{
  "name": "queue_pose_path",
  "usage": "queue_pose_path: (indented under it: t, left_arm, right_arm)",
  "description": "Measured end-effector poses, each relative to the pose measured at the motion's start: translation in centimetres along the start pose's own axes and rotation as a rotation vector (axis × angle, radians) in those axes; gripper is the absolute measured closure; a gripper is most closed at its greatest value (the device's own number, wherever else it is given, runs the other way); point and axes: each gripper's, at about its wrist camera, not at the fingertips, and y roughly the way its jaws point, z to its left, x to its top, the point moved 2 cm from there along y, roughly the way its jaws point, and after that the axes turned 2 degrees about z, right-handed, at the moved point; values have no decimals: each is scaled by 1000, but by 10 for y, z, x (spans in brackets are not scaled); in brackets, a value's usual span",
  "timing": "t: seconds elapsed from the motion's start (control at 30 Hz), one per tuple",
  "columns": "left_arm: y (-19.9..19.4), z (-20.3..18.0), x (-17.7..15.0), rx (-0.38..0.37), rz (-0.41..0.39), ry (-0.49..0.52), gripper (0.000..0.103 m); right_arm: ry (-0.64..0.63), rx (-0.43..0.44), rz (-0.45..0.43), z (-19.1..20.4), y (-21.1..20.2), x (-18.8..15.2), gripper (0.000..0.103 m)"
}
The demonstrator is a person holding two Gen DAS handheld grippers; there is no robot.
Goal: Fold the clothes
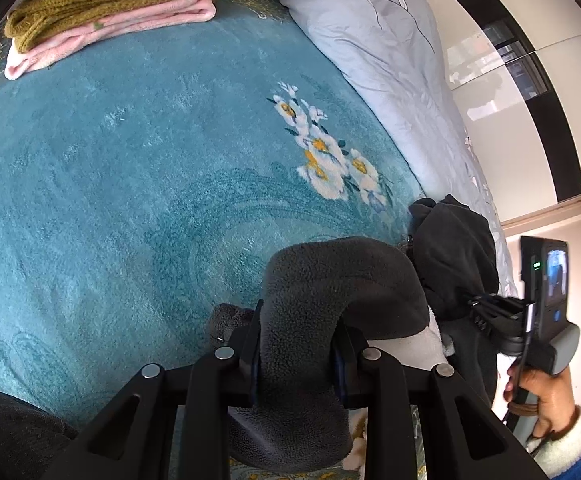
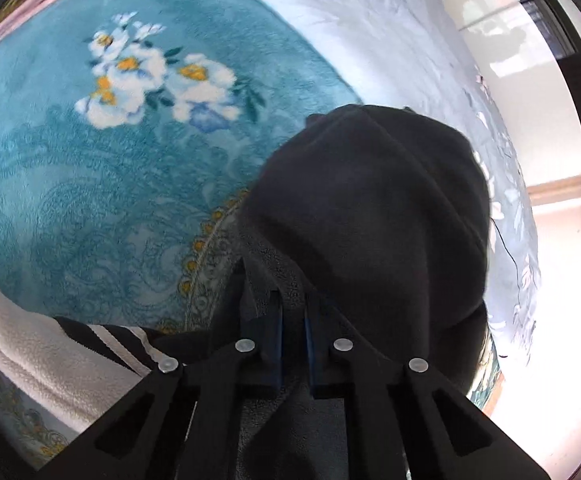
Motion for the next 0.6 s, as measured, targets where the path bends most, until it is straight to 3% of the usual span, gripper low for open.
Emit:
queue_pose_path:
  t: [0.3, 0.6]
  left_arm:
    - [-8, 4, 1, -46, -15, -26, 75]
    - [-20, 1, -1, -72, -26, -7, 75]
  right_arm:
    - [215, -197, -203, -113, -90, 7, 98]
    - [353, -97, -185, -141, -99, -32, 98]
